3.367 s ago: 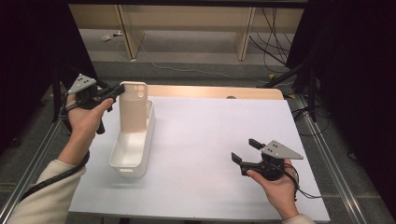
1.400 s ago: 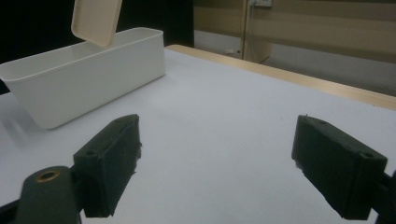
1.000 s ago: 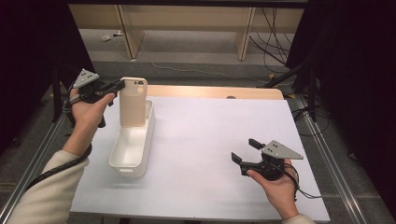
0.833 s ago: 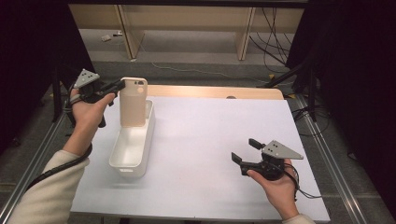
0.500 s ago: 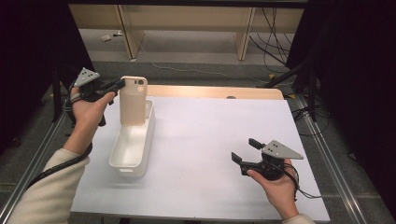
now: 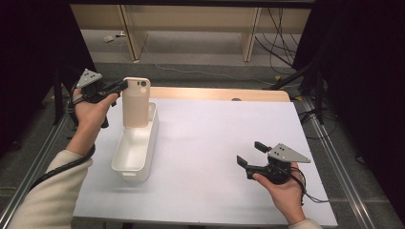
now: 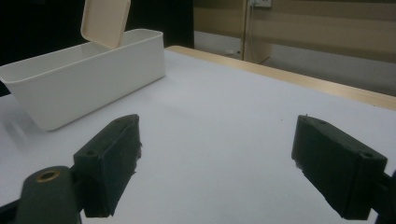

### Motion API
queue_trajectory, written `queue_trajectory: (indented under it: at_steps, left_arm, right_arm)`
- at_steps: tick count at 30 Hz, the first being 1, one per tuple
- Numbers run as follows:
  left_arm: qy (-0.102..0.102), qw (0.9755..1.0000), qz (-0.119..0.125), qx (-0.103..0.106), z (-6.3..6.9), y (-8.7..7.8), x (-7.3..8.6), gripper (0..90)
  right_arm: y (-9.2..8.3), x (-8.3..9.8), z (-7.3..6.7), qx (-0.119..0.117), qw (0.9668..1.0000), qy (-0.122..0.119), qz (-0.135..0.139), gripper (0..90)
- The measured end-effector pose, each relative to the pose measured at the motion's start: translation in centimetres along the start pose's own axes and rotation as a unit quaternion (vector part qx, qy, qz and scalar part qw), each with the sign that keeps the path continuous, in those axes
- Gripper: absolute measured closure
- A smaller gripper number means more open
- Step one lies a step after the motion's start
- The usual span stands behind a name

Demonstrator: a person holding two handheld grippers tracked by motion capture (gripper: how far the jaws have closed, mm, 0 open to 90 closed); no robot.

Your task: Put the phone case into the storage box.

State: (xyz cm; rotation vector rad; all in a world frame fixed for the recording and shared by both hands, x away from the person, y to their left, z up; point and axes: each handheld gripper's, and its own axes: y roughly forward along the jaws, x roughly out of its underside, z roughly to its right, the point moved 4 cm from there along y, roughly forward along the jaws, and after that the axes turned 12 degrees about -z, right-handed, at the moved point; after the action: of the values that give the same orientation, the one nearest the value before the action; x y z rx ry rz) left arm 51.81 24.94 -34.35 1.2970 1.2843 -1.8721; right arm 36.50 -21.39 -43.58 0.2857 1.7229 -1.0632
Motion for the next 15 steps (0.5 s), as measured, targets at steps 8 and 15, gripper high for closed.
queue_trajectory:
  at_steps: [8,15]
  left_arm:
    - [0.000,1.0000,0.000,0.001,0.09,0.34,-0.08,82.2]
    - [0.000,1.0000,0.000,-0.002,0.10,0.70,-0.08,82.2]
  right_arm:
    - [0.03,0.01,0.01,0.002,1.0000,0.000,0.001,16.8]
    - [0.05,0.01,0.01,0.001,1.0000,0.000,0.001,16.8]
